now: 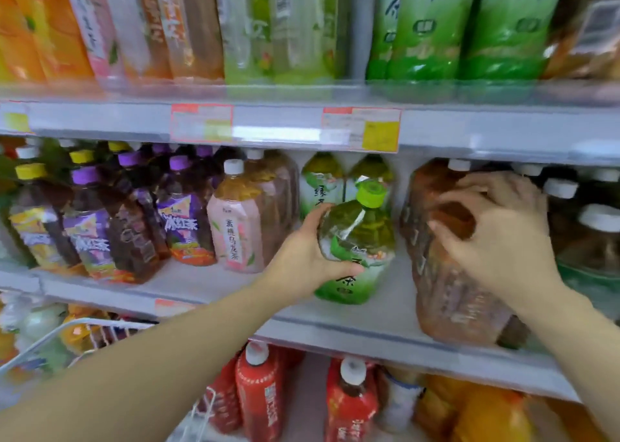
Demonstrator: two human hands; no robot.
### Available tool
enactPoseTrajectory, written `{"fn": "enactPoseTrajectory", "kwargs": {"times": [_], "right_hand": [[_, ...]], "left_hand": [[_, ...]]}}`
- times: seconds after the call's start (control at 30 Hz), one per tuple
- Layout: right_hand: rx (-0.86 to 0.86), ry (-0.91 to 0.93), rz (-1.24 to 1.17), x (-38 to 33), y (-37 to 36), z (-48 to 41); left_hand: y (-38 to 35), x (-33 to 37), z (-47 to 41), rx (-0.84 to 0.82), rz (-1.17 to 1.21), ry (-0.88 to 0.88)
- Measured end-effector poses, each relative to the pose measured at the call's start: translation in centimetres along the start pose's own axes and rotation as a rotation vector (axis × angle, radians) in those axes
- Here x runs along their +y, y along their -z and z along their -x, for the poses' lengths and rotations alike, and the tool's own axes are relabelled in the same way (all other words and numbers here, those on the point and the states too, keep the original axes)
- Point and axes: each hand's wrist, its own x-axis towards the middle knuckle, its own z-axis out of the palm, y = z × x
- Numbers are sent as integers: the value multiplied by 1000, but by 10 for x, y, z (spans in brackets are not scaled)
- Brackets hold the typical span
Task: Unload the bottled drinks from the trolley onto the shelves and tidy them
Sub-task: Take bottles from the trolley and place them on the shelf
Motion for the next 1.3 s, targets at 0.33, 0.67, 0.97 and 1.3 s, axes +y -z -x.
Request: {"fn": "enactPoseTrajectory", "kwargs": {"times": [0.33, 0.67, 0.97, 1.3], "right_hand": [[1, -94, -208, 14, -11, 8], [-15, -96, -213, 17, -10, 11], [136, -1, -11, -2, -10, 10], [-487, 267, -787, -184, -83, 40]], "left_hand": [[-43, -18, -66, -95, 211, 101], [-61, -22, -119, -18, 208, 179], [-49, -11, -90, -18, -65, 186], [137, -45, 103, 61, -475, 406]]}}
